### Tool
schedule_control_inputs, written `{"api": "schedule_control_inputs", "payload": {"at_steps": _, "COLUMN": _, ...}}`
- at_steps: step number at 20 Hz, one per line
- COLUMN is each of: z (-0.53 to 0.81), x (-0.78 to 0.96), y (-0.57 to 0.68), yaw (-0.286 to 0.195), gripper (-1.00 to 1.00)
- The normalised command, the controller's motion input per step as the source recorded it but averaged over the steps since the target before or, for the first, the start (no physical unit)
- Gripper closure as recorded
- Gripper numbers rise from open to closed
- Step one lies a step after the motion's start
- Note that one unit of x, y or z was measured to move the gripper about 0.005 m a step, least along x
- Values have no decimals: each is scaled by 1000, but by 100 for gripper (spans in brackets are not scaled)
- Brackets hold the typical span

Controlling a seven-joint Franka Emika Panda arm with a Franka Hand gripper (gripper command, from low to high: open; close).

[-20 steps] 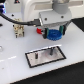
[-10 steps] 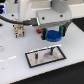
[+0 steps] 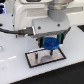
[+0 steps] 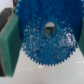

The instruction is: Insert the blue gear onto the right peg, followed by the red gear

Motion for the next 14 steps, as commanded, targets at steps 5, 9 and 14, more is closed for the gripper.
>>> {"api": "schedule_control_inputs", "payload": {"at_steps": 5, "z": -34, "x": 319, "y": 20, "yaw": 0, "gripper": 100}}
{"api": "schedule_control_inputs", "payload": {"at_steps": 9, "z": -65, "x": 242, "y": 22, "yaw": 0, "gripper": 100}}
{"api": "schedule_control_inputs", "payload": {"at_steps": 14, "z": 413, "x": 246, "y": 97, "yaw": 0, "gripper": 100}}
